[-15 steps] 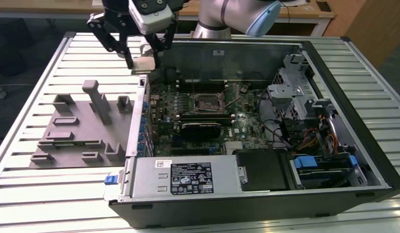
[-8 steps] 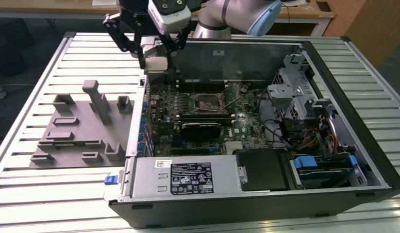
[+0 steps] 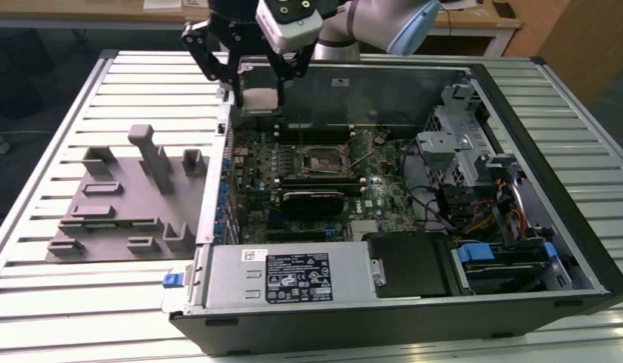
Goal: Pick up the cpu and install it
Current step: 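Pick up the cpu and move it towards the insertion slot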
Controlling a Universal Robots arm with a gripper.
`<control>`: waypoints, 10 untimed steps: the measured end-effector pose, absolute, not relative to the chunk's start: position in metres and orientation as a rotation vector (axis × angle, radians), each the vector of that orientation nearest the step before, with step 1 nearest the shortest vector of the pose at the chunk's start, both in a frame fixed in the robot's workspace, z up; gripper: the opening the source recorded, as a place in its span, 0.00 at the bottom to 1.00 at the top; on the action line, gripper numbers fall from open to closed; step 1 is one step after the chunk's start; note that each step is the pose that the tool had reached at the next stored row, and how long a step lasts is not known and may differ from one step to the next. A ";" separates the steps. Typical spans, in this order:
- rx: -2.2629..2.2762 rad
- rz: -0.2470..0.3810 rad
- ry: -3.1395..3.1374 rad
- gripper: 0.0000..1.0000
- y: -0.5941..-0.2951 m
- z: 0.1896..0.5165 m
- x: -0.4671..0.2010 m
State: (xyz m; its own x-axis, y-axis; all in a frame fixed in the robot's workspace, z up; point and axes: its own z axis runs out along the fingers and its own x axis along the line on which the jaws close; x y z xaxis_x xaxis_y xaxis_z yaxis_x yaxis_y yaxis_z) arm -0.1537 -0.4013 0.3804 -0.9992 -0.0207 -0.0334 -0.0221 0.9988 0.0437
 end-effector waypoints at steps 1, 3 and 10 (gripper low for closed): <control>-0.033 0.069 3.108 0.54 -0.401 0.380 -0.151; -0.033 0.069 3.108 0.54 -0.401 0.380 -0.146; -0.033 0.068 3.108 0.54 -0.401 0.380 -0.126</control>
